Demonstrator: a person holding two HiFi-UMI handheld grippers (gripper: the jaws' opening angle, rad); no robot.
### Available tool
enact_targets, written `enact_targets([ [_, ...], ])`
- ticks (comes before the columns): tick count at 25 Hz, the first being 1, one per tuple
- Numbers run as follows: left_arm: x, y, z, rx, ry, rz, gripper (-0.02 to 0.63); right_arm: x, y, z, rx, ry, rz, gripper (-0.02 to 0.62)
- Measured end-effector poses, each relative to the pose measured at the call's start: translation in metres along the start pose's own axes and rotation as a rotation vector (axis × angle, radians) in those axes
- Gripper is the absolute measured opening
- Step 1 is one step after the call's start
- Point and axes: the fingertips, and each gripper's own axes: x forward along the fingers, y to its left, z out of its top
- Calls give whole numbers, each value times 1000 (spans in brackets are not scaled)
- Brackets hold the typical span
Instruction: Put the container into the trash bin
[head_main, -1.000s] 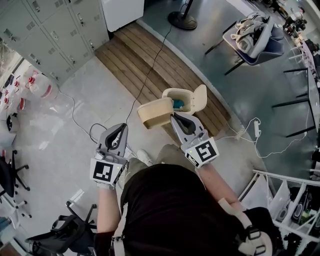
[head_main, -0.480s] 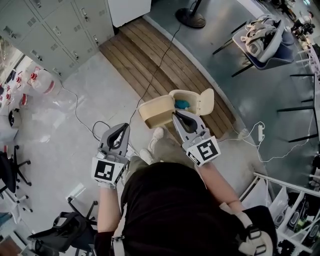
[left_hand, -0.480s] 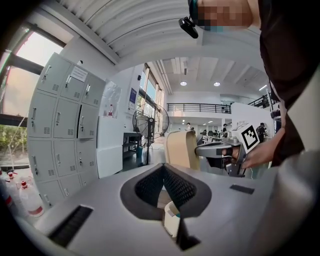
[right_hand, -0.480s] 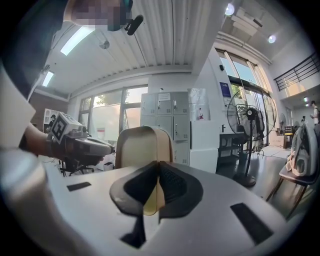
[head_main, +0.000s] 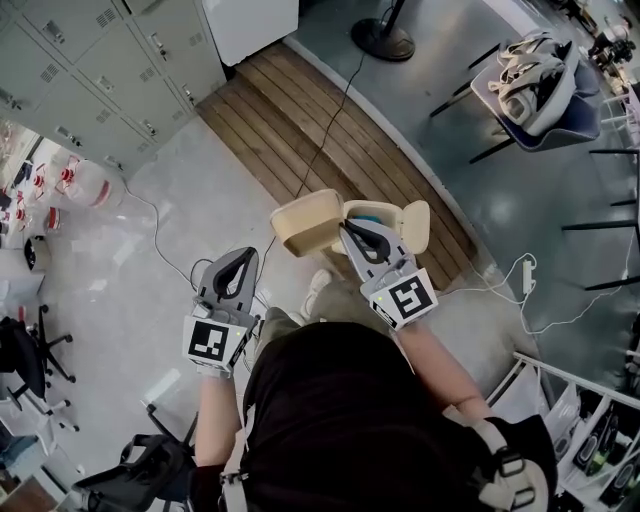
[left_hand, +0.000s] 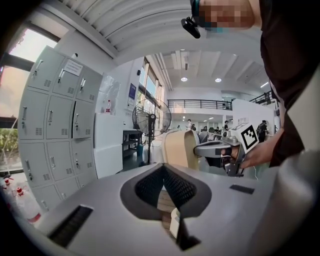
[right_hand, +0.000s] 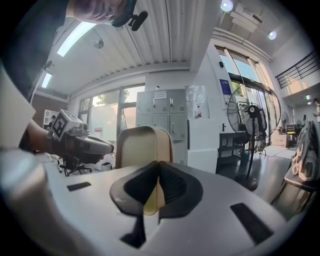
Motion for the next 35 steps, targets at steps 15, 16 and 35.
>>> enact_targets([
  [15, 133, -19, 20, 40, 41, -154, 9, -6, -124, -20, 36, 17, -159, 25],
  [16, 140, -20, 20, 39, 43, -172, 9, -9, -130, -23, 41, 26, -180, 25],
  [35, 297, -76, 8, 127, 152, -821, 9, -83, -214, -95, 264, 167, -782, 25],
])
